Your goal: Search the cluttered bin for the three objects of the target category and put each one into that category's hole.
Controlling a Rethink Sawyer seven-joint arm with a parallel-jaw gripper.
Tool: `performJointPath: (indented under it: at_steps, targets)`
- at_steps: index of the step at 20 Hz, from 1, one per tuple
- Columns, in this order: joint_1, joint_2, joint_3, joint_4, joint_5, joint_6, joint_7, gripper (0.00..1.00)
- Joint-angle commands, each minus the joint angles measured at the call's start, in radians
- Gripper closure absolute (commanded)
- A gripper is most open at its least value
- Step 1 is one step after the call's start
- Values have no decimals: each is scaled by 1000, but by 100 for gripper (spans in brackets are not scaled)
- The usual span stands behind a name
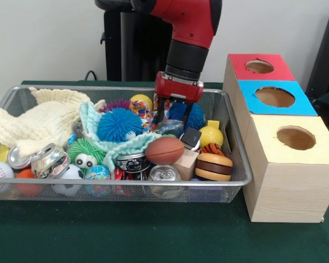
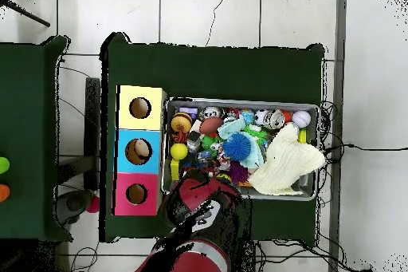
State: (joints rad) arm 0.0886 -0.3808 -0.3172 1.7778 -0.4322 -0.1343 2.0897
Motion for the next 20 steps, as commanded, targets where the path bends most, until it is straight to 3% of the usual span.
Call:
performJointPath:
  at_steps: [1,8,16,20]
  targets:
    - [11,23,-26,-197,-111,126,-123,0]
    - [13,5,-15,-214,-186,175,-87,0]
    - [-6,-26,17,-202,-218,191,-44,0]
    - [10,1,-22,-199,-187,72,47,0]
